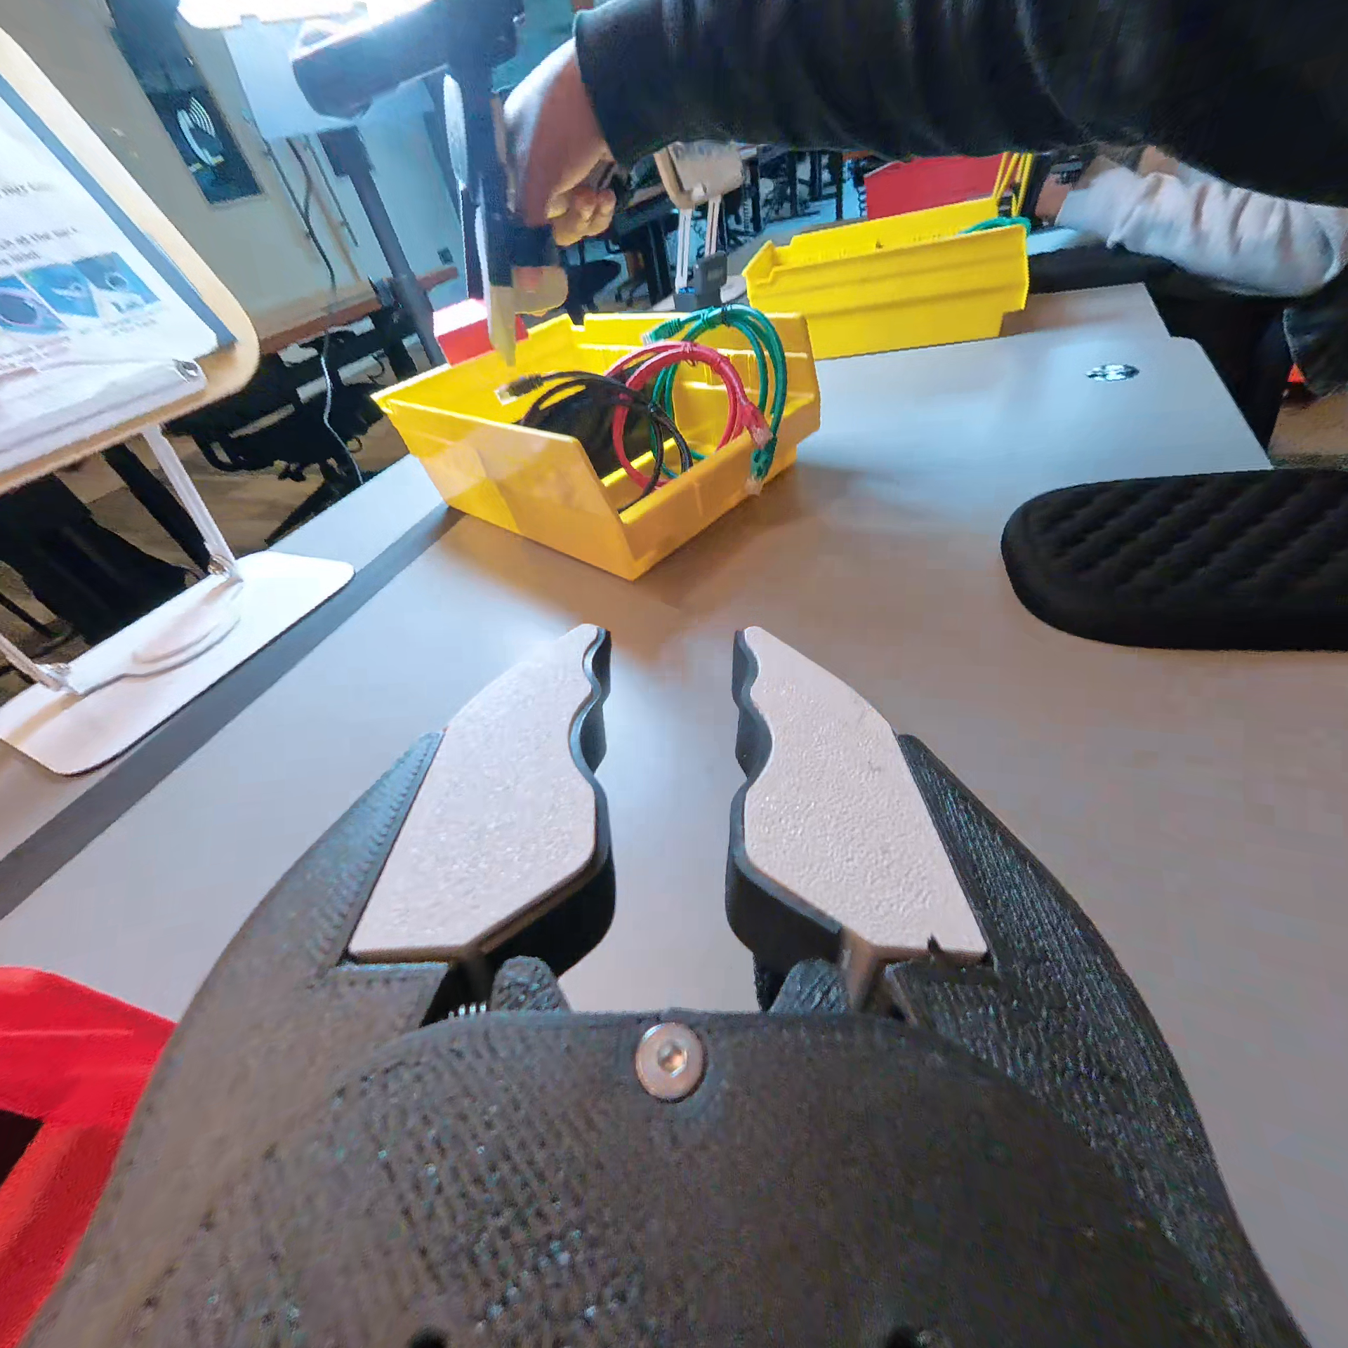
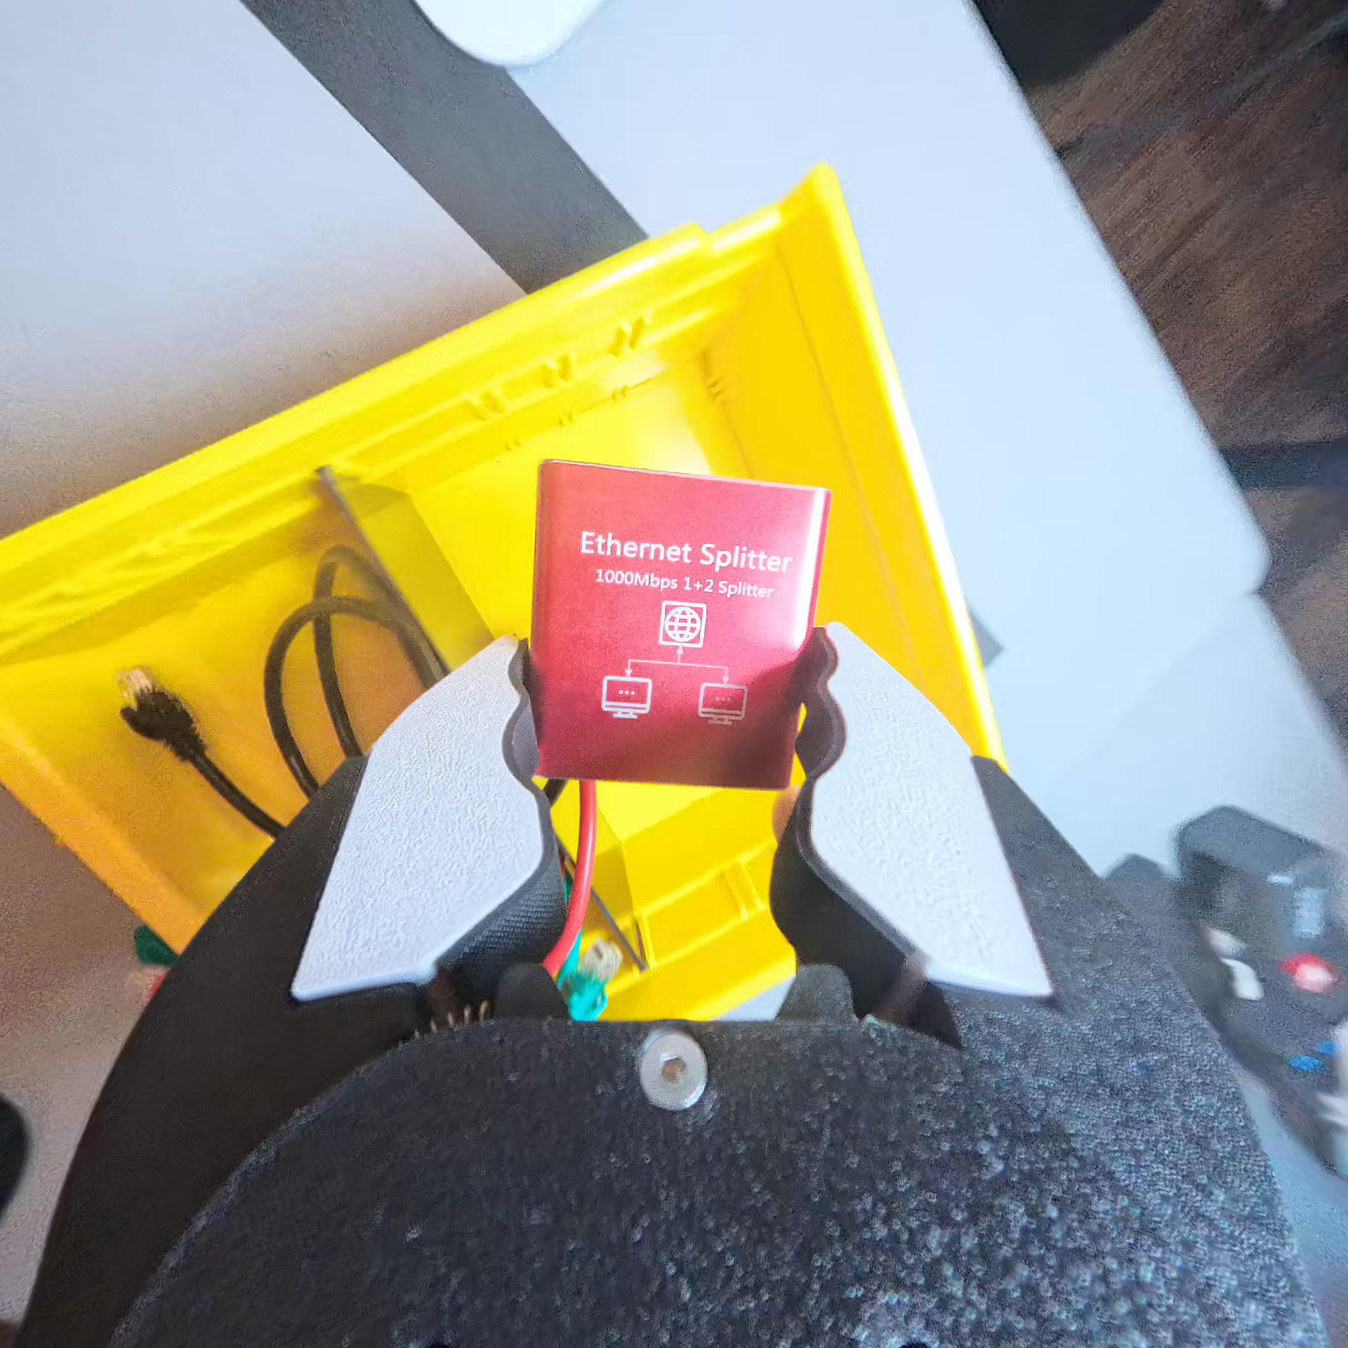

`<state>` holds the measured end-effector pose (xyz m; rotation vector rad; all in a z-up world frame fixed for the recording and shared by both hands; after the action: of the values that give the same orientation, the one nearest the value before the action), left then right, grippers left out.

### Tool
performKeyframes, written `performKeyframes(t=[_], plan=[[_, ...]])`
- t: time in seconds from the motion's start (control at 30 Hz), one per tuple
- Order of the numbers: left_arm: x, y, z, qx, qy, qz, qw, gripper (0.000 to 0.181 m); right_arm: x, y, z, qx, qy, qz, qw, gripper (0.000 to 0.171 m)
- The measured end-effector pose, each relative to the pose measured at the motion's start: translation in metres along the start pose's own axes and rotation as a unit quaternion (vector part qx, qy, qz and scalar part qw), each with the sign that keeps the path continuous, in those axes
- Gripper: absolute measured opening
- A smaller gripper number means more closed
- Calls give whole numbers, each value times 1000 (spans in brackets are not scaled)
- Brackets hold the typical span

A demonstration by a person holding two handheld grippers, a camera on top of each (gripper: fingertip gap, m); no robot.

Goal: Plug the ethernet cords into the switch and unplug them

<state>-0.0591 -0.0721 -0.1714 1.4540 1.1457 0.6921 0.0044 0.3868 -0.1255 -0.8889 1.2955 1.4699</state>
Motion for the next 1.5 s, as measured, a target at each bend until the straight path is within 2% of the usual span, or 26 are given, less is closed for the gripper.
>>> performKeyframes(t=[0.03,0.17,0.37,0.57,0.7,0.8,0.9,1.0,1.07,1.17,1.23,1.33,1.43,1.5], plan=[[0,-3,0,-6,-3,-3,1000,32,13,-1,5,20,16,-11,1000,70],[0,-11,-4,-21,-10,-8,1000,30,46,-10,17,110,97,-31,989,70],[1,-16,-8,-57,-23,-2,998,27,63,-22,31,228,175,-10,958,70],[3,-20,-8,-58,-28,-10,998,26,91,-33,25,216,90,-68,970,70],[4,-21,-6,-50,-29,-15,998,26,102,-33,17,191,53,-79,977,72],[3,-20,-4,-43,-28,-17,999,26,91,-28,19,188,45,-54,980,76],[3,-18,-3,-37,-29,-16,999,26,59,-20,22,181,51,-15,982,80],[1,-15,-1,-30,-29,-12,999,26,4,-4,9,131,37,88,987,79],[1,-12,0,-25,-29,-8,999,26,-35,2,-19,78,42,150,985,74],[0,-7,3,-17,-30,-1,999,26,-65,-12,-83,-40,43,146,988,67],[-1,-2,6,-9,-32,5,999,26,-62,-32,-131,-125,35,100,986,65],[-1,7,14,2,-37,16,999,26,-34,-68,-188,-229,-3,6,973,65],[-1,13,21,22,-33,12,999,26,-2,-99,-212,-276,-41,-86,956,63],[-3,16,22,33,-22,8,999,26,16,-107,-211,-279,-74,-106,952,62]])
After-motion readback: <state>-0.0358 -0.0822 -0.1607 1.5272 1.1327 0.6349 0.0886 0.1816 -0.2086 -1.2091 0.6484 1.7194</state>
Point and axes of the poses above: each gripper's, where its closed fingertips meet, x out along the fingers, y out of its top, z = x × y across the jaws, the point moved 7 cm from there along -x, back along the fingers, and after that the axes turned 2 degrees about x, right-handed, at the moved point
